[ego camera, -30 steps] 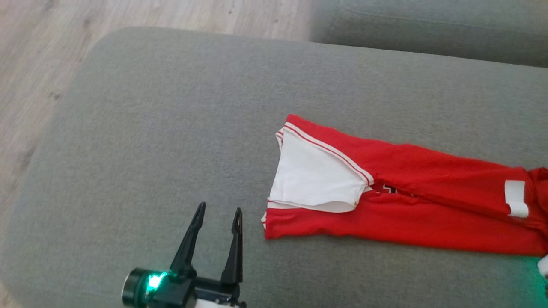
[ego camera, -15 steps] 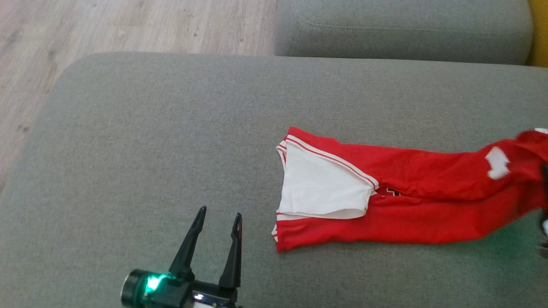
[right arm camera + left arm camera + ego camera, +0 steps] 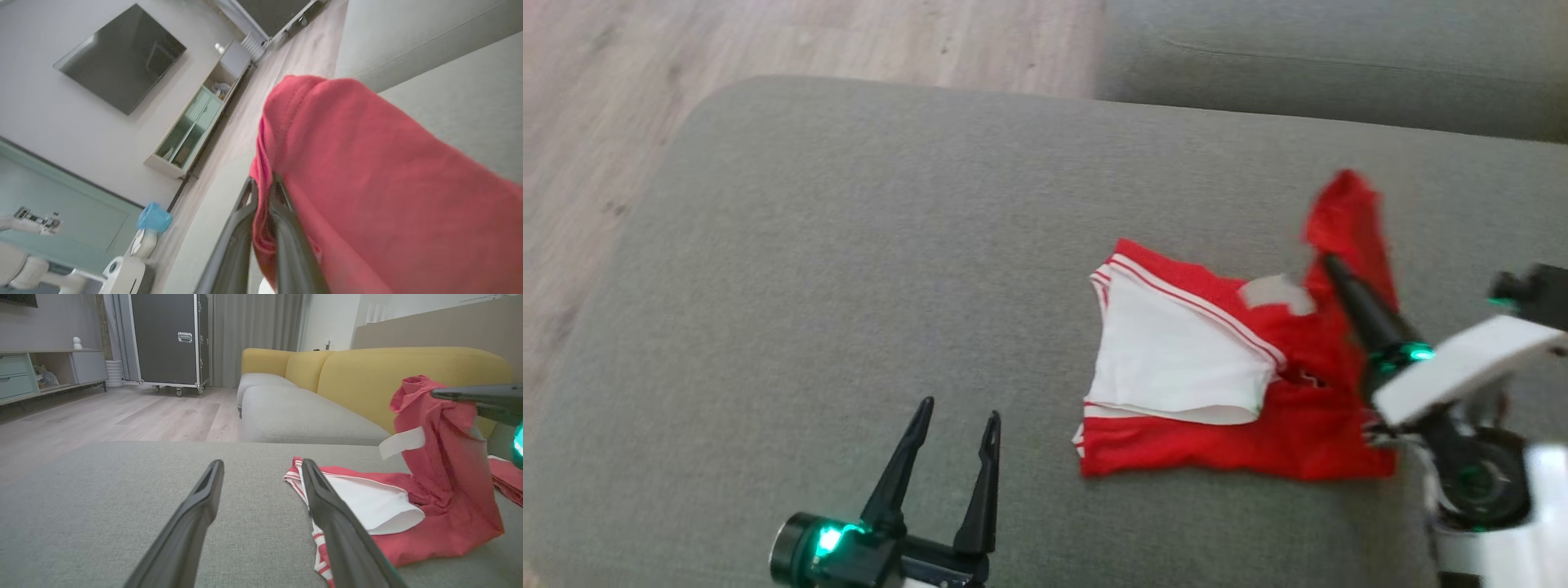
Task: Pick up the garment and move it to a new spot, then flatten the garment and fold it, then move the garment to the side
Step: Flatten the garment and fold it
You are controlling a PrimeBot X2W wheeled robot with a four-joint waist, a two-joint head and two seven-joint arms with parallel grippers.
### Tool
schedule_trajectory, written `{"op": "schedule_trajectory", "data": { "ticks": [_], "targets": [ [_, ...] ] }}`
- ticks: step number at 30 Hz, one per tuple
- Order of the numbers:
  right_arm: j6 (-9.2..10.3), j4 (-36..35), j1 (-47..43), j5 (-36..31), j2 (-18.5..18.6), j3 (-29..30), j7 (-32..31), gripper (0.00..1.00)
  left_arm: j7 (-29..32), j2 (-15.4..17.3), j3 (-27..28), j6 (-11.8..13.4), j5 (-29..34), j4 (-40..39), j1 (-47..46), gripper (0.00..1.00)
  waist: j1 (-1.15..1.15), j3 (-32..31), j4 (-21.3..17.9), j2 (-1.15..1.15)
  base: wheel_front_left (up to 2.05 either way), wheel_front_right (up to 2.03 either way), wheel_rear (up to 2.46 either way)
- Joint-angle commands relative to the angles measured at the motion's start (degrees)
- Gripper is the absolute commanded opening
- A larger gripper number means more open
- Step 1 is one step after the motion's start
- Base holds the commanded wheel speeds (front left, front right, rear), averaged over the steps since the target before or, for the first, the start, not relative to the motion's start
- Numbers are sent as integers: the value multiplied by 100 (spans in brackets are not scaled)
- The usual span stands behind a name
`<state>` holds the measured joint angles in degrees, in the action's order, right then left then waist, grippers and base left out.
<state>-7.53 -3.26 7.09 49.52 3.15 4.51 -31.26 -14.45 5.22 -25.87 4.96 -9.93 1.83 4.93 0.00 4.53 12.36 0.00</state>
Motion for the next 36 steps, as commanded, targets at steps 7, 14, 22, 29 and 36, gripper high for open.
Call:
{"op": "schedule_trajectory", "data": {
  "ticks": [7, 14, 22, 29, 36],
  "targets": [
    [4, 519, 459, 418, -25, -1278, 574, 0, -54, -146, 233, -110, 107, -79, -231, 100, 0, 61, 386, 0, 0, 0, 0],
    [4, 1682, 895, 614, -26, -2279, 1200, 22, -54, -200, 274, -161, 132, -51, -263, 100, 0, 123, 593, 0, 0, 0, 0],
    [4, 1898, 1034, 403, -26, -2824, 1545, 100, -55, -222, 411, -138, 108, -24, -238, 100, 0, 43, 484, 0, 0, 0, 0],
    [4, 961, 454, -764, 718, -2528, 2421, 100, -55, -230, 712, -76, -128, -59, -76, 100, 0, -297, 93, 0, 0, 0, 0],
    [4, 737, -430, -1526, 1184, -1831, 3857, 100, -55, -232, 928, -6, -128, -85, 144, 100, 0, -645, -375, 0, 0, 0, 0]
  ]
}}
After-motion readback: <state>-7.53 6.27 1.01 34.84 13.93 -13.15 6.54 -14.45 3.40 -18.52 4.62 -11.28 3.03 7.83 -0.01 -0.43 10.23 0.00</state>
